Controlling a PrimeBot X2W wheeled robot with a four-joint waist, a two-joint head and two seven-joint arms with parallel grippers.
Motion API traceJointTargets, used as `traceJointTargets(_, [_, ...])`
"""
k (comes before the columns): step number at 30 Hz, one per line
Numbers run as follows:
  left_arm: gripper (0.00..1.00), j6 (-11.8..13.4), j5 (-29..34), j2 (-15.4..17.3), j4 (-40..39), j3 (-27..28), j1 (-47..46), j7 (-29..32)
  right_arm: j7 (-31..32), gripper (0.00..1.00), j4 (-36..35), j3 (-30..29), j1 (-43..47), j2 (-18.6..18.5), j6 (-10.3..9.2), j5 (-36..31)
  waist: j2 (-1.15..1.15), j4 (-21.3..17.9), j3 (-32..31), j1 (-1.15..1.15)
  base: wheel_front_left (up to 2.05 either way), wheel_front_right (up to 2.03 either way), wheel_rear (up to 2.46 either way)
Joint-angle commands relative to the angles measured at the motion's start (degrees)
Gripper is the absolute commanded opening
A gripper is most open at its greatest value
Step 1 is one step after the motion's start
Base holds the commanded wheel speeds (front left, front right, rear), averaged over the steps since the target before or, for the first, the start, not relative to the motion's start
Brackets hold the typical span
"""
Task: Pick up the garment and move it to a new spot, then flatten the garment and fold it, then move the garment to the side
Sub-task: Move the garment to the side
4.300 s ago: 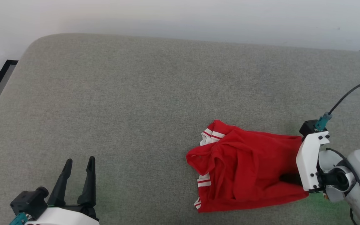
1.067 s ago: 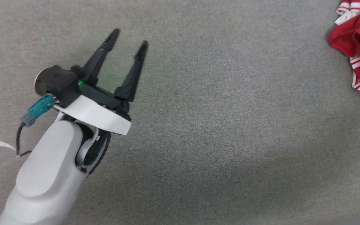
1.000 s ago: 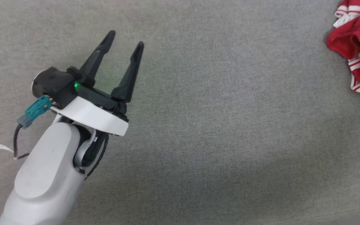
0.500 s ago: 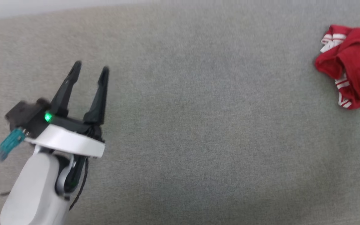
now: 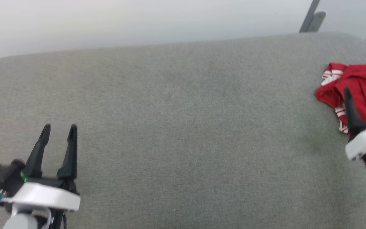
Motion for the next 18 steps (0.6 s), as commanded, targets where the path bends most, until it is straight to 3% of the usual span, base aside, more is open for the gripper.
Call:
traceJointTargets(1, [1.0,-0.2,0.4,-0.5,-0.5,1.2,2.0,-0.3,-0.4,1.0,-1.6,-0.2,2.4,0.4,-0.14,-0.4,0.0,0.9,-1.5,0.0,0.0,0.0,0.0])
traceJointTargets(18, [1.0,-0.2,1.9,-3.8,-2.6,8.2,13.3,-0.3,-1.0,1.0,-13.8,-3.4,18.5,7.1,-0.14,-2.0,0.0,3.3,-5.9,0.0,0.0,0.0,0.0])
